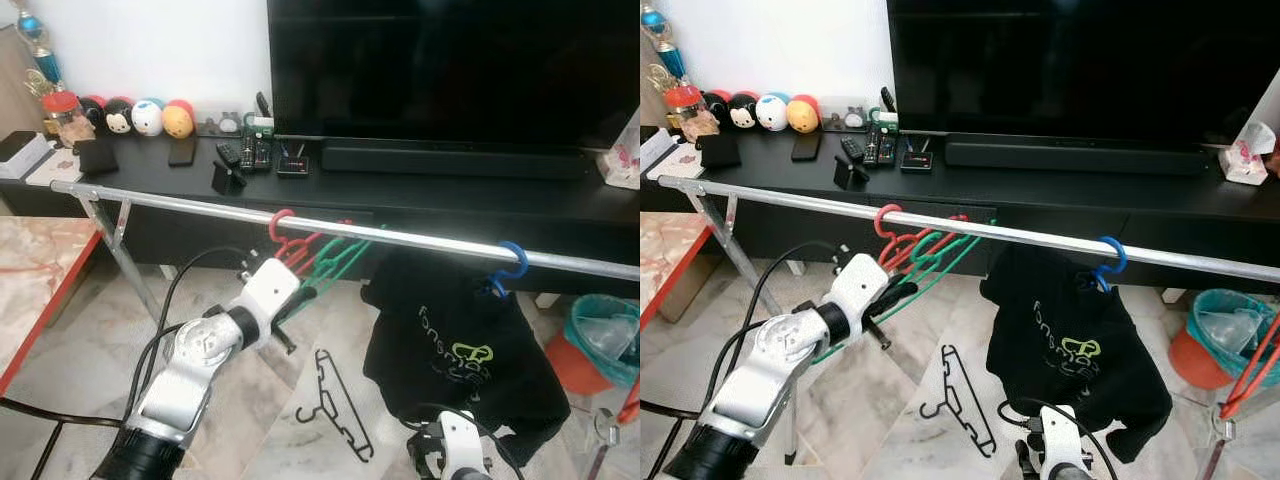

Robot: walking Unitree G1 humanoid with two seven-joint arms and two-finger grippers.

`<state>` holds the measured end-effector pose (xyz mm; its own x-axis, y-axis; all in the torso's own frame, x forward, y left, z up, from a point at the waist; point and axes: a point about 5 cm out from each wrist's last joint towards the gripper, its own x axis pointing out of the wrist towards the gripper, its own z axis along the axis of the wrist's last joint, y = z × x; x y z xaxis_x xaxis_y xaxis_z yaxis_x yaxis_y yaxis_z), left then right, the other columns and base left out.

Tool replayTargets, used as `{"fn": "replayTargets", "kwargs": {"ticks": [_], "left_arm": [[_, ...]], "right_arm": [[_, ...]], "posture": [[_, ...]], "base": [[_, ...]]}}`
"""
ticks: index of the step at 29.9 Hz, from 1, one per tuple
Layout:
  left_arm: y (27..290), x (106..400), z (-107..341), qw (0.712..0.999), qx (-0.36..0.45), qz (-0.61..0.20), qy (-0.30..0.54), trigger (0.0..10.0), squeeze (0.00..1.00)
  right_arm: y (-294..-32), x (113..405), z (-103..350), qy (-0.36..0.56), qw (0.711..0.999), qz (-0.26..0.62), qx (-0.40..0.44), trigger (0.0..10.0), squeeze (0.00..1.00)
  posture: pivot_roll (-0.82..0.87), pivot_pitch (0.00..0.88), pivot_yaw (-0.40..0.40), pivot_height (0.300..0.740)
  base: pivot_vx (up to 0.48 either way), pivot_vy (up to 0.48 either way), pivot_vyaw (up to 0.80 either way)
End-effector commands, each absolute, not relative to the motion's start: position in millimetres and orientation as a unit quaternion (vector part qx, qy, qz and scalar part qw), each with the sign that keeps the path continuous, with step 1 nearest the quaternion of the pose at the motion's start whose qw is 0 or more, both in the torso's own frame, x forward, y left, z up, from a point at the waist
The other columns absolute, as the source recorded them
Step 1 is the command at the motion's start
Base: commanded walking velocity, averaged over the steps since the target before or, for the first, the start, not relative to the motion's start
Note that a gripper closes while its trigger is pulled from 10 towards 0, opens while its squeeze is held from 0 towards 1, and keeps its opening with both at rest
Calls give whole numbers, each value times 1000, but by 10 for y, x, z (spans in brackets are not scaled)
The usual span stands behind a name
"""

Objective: Hang hanger

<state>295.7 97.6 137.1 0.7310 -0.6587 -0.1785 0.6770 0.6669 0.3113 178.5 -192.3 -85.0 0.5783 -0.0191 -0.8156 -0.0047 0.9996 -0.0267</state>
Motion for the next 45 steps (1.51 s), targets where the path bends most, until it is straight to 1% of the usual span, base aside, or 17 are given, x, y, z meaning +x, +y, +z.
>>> {"fn": "replayTargets", "kwargs": {"ticks": [1,5,10,14,20,23,25,27,39,45], "left_arm": [[898,3061,1459,916,190,-353,24,10000,0],[833,3232,1462,933,183,-308,44,10000,0],[882,3399,1423,949,176,-251,76,10000,0],[938,3485,1392,956,172,-217,95,10000,0],[910,3528,1355,959,151,-213,110,10000,0],[891,3533,1348,959,142,-221,110,10000,0],[827,3563,1373,957,126,-242,103,10000,0],[810,3574,1376,954,129,-248,104,10000,0],[846,3749,1396,962,129,-204,128,10000,0],[919,3792,1284,961,124,-181,168,10000,0]], "right_arm": [[-1912,1807,-842,459,888,-4,-11,10000,0],[-1908,1809,-842,459,889,-5,-10,10000,0],[-1904,1811,-841,458,889,-6,-8,10000,0],[-1907,1813,-840,458,889,-7,-8,10000,0],[-1915,1809,-842,459,888,-12,-5,10000,0],[-1916,1810,-841,459,888,-12,-5,10000,0],[-1909,1808,-843,459,888,-13,-4,10000,0],[-1905,1808,-844,459,888,-13,-4,10000,0],[-1889,1802,-848,459,889,-13,-2,10000,0],[-1887,1797,-850,459,888,-12,-2,10000,0]], "posture": [[28,0,-12,736],[25,0,-10,736],[19,0,-6,736],[10,0,1,736],[1,0,9,736],[-1,0,11,736],[-2,0,15,736],[-2,0,15,736],[-7,0,20,736],[-12,0,22,736]], "base": [[0,0,0],[0,0,0],[0,0,0],[0,0,0],[0,0,0],[0,0,0],[0,0,0],[0,0,0],[0,0,0],[0,0,0]]}}
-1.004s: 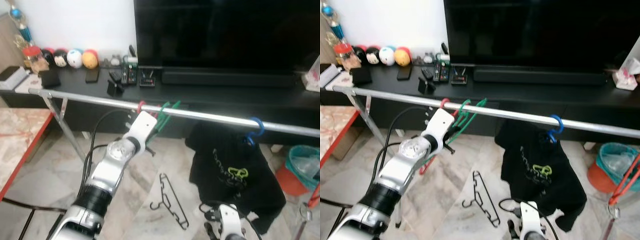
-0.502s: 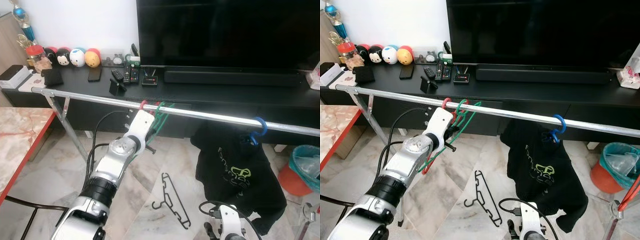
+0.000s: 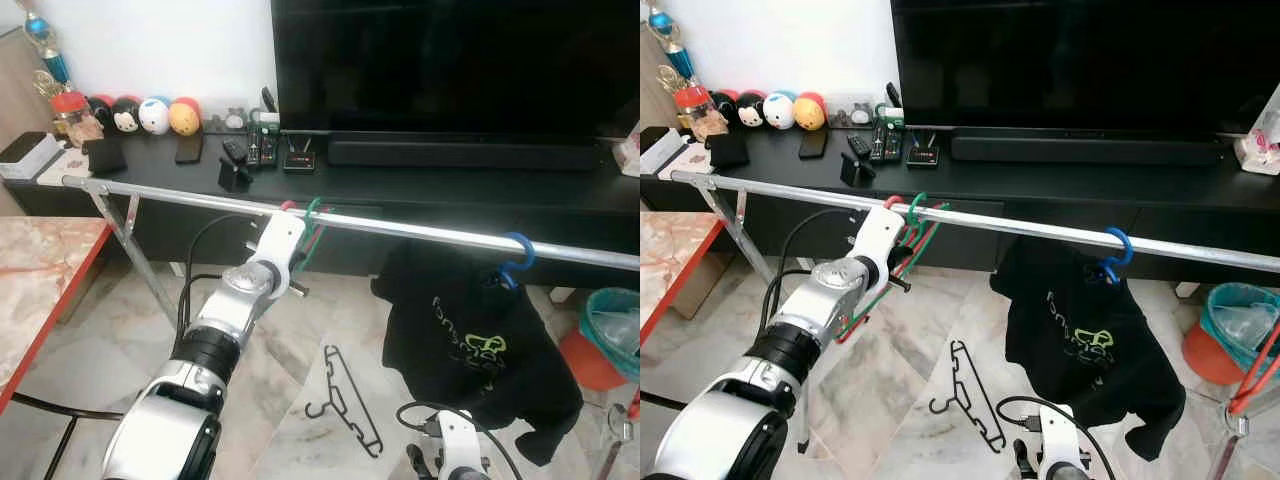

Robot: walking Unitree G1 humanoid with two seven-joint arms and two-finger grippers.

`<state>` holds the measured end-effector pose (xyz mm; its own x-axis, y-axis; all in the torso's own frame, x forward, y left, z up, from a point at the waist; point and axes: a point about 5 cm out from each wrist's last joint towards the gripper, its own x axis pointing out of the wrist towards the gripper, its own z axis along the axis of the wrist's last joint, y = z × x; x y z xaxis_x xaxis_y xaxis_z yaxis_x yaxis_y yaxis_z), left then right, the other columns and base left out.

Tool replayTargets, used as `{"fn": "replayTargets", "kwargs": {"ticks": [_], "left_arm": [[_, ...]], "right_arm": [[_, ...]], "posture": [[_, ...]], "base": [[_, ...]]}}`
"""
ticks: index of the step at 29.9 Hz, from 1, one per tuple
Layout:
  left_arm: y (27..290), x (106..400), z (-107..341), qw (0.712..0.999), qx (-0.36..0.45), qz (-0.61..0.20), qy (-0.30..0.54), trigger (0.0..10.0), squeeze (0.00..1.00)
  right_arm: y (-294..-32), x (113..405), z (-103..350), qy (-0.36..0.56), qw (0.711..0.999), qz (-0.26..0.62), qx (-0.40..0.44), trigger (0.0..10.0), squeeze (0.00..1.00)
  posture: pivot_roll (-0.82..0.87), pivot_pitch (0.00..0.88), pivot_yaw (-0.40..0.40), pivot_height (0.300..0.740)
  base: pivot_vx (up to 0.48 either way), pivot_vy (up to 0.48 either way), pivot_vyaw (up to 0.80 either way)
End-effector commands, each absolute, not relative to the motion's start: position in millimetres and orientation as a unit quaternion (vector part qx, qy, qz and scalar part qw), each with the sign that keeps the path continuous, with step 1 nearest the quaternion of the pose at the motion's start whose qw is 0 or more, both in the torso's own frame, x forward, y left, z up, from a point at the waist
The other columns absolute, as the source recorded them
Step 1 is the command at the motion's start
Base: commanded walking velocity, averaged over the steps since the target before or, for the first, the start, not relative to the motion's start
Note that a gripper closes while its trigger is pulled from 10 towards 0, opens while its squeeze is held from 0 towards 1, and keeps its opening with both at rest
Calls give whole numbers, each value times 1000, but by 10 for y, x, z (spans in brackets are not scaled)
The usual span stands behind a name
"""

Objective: Hang hanger

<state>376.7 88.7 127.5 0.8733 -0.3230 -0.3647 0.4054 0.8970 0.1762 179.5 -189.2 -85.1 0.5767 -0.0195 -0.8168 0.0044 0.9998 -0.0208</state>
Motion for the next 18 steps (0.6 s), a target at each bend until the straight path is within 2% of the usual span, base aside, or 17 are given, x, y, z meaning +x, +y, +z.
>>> {"fn": "replayTargets", "kwargs": {"ticks": [1,12,13,14,15,16,18], "left_arm": [[922,3791,1270,960,121,-183,172,10000,0],[954,3749,1134,949,125,-207,201,10000,0],[956,3752,1139,951,119,-205,200,10000,243],[956,3752,1139,951,119,-205,200,10000,243],[955,3755,1146,951,118,-206,198,10000,765],[954,3757,1150,951,118,-206,197,10000,1000],[937,3761,1170,952,113,-210,192,10000,1000]], "right_arm": [[-1886,1796,-851,459,888,-12,-2,10000,0],[-1886,1784,-856,460,888,-11,-3,10000,0],[-1886,1784,-856,460,888,-11,-2,10000,0],[-1886,1784,-856,460,888,-11,-2,10000,0],[-1886,1783,-856,460,888,-11,-3,10000,0],[-1887,1783,-856,460,888,-11,-3,10000,0],[-1889,1782,-857,460,888,-11,-3,10000,0]], "posture": [[-13,0,23,736],[-7,0,22,736],[-7,0,22,736],[-7,0,22,736],[-7,0,21,736],[-7,0,21,736],[-7,0,20,736]], "base": [[0,0,0],[0,0,0],[0,0,0],[0,0,0],[0,0,0],[0,0,0],[0,0,0]]}}
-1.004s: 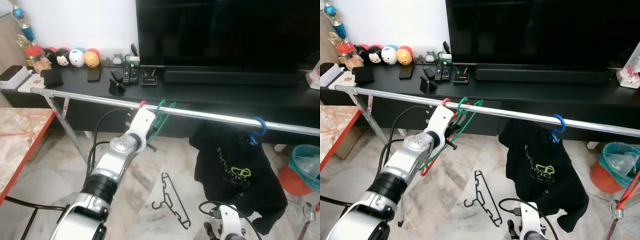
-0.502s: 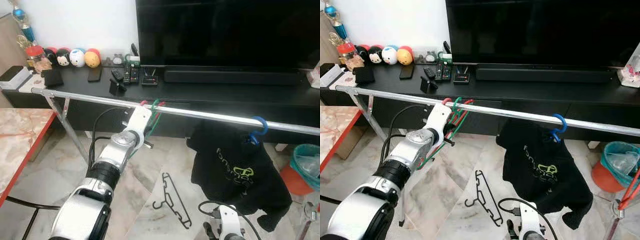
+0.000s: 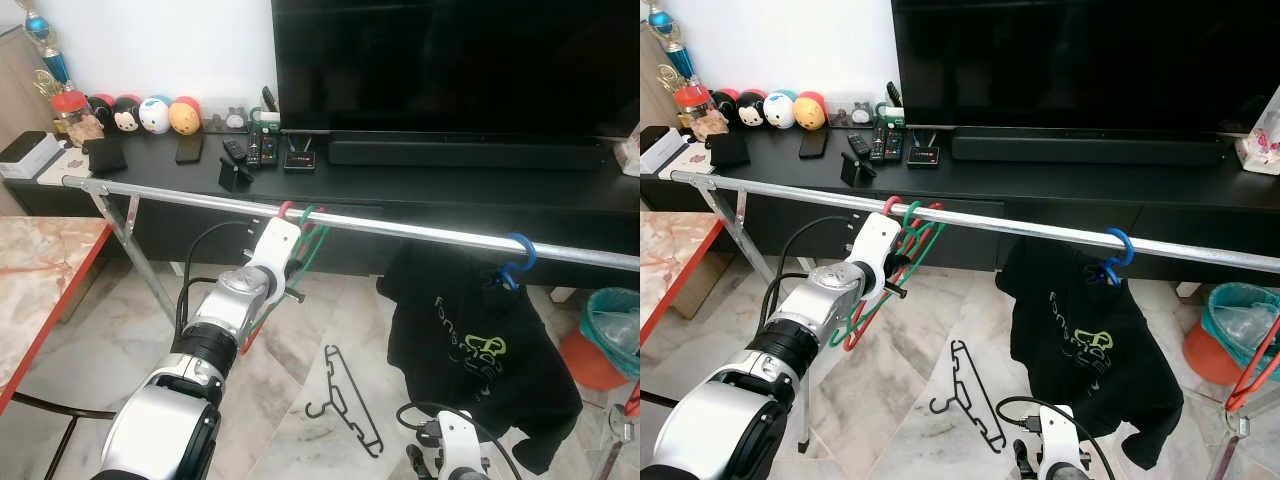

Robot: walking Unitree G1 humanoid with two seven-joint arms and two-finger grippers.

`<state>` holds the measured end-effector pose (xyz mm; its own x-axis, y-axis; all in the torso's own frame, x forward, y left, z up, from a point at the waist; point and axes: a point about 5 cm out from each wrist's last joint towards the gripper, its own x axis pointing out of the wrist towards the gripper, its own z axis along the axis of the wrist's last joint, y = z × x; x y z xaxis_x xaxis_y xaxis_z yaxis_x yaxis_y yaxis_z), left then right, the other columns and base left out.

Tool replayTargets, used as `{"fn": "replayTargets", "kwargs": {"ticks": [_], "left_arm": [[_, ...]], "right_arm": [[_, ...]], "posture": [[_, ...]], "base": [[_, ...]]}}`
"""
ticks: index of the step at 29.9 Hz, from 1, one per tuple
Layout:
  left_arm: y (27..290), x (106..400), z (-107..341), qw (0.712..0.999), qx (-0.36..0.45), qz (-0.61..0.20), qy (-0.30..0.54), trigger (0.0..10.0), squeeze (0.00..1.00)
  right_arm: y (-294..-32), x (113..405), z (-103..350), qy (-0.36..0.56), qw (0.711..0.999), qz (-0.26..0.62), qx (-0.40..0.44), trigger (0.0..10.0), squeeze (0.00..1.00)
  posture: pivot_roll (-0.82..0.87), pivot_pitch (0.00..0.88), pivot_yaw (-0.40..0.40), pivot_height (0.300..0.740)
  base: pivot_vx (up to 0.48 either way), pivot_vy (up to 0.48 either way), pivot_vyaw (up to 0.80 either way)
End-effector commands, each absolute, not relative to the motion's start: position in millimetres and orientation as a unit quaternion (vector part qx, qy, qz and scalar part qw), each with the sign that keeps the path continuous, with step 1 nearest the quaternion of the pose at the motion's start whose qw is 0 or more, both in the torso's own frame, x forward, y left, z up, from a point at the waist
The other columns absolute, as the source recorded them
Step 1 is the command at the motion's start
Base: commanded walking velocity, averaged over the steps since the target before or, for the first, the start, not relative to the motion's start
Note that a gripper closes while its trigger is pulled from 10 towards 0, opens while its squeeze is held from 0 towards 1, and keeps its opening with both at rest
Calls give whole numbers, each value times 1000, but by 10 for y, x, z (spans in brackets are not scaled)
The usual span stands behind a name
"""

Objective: Hang hanger

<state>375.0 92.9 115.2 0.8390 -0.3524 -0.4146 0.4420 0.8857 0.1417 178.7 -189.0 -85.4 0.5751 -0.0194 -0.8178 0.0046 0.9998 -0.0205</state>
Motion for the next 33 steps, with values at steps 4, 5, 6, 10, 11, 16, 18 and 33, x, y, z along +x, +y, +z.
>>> {"fn": "replayTargets", "kwargs": {"ticks": [4,5,6,10,11,16,18,33], "left_arm": [[913,3757,1180,951,112,-218,188,10000,1000],[910,3757,1184,951,112,-219,187,10000,1000],[906,3754,1190,952,108,-221,183,10000,1000],[922,3751,1211,953,104,-222,178,10000,1000],[929,3751,1218,953,104,-222,176,10000,1000],[975,3745,1323,959,98,-220,150,10000,1000],[991,3734,1390,960,101,-222,135,10000,1000],[1398,3272,1670,962,122,-228,93,10000,0]], "right_arm": [[-1890,1785,-855,460,888,-10,-4,10000,0],[-1891,1785,-855,460,888,-10,-4,10000,0],[-1891,1784,-855,460,888,-10,-4,10000,0],[-1893,1785,-855,460,888,-9,-5,10000,0],[-1893,1785,-855,460,888,-9,-5,10000,0],[-1892,1786,-854,460,888,-7,-6,10000,0],[-1892,1784,-855,460,888,-8,-6,10000,0],[-1890,1791,-853,461,888,-7,-6,10000,0]], "posture": [[-7,0,19,736],[-7,0,19,736],[-7,0,18,736],[-4,0,17,736],[-4,0,17,736],[-4,0,17,736],[0,0,14,736],[12,0,12,736]], "base": [[0,0,0],[0,0,0],[0,0,0],[0,0,0],[0,0,0],[0,0,0],[0,0,0],[0,0,0]]}}
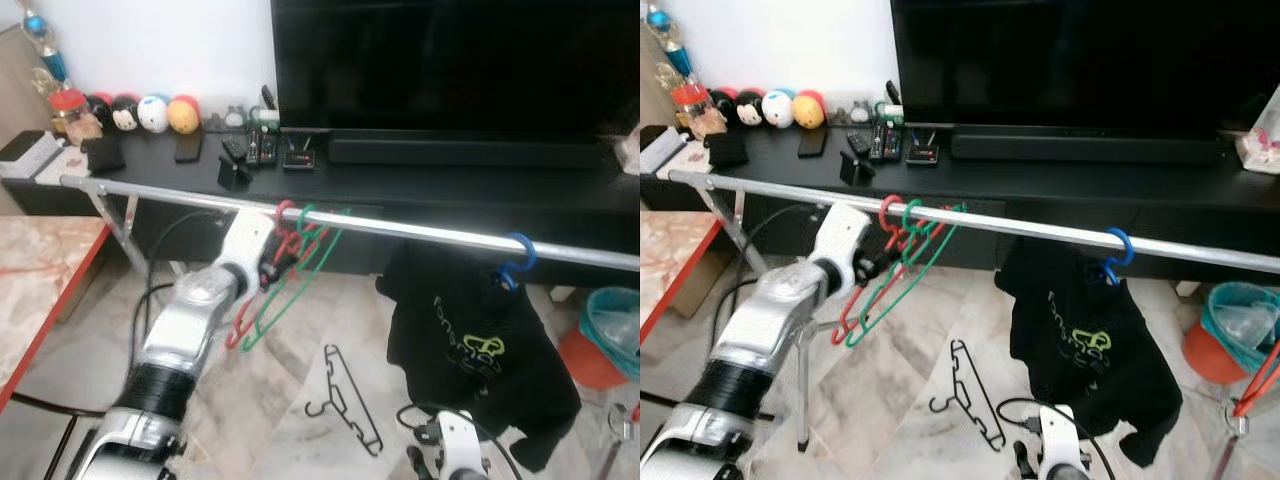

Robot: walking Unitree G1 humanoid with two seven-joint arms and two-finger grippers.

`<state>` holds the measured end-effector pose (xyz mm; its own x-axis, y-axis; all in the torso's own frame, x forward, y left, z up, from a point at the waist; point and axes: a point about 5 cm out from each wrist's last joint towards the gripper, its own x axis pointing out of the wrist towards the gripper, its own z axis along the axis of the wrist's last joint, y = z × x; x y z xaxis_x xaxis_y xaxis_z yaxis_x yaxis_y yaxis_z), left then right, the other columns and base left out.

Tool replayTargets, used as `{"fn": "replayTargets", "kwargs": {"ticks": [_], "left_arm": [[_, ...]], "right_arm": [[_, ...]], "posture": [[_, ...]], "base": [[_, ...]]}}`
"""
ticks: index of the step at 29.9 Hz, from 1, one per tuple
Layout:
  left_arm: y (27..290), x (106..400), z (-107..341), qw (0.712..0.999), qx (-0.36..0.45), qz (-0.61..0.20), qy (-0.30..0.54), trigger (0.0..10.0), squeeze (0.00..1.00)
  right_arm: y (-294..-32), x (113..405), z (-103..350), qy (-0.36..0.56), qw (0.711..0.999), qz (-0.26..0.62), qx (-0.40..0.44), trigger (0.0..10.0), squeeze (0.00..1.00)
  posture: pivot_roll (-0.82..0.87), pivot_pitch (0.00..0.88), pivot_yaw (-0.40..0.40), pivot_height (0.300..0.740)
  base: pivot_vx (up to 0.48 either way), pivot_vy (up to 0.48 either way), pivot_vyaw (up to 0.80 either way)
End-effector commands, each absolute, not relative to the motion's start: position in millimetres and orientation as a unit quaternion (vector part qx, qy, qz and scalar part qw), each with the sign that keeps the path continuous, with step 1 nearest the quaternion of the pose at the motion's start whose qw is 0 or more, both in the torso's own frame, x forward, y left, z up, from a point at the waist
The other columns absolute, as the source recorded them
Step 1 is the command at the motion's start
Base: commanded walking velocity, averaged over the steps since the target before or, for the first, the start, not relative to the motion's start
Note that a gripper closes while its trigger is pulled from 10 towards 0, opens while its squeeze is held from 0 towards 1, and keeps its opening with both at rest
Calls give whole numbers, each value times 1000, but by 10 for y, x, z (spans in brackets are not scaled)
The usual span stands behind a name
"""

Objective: Hang hanger

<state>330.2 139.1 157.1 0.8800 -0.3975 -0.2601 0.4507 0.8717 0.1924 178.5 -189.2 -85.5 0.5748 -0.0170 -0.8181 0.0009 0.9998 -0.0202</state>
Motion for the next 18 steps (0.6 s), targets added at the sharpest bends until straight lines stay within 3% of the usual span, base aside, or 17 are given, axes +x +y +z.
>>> {"fn": "replayTargets", "kwargs": {"ticks": [1,8,14,17,18], "left_arm": [[1424,3231,1699,961,122,-231,88,10000,0],[1624,2741,1788,954,111,-268,73,10000,0],[1754,2440,1522,945,110,-276,134,10000,0],[1944,2220,960,922,181,-254,229,10000,0],[2011,2174,717,924,157,-228,263,10000,0]], "right_arm": [[-1891,1791,-852,461,888,-6,-6,10000,0],[-1896,1796,-850,461,887,-2,-10,10000,0],[-1903,1798,-848,462,887,-1,-11,10000,0],[-1905,1804,-846,462,887,1,-13,10000,0],[-1900,1805,-846,462,887,1,-13,10000,0]], "posture": [[14,0,11,736],[23,0,7,736],[25,0,2,736],[32,0,-2,736],[25,0,0,736]], "base": [[0,0,0],[0,0,0],[0,0,0],[0,0,0],[0,0,0]]}}
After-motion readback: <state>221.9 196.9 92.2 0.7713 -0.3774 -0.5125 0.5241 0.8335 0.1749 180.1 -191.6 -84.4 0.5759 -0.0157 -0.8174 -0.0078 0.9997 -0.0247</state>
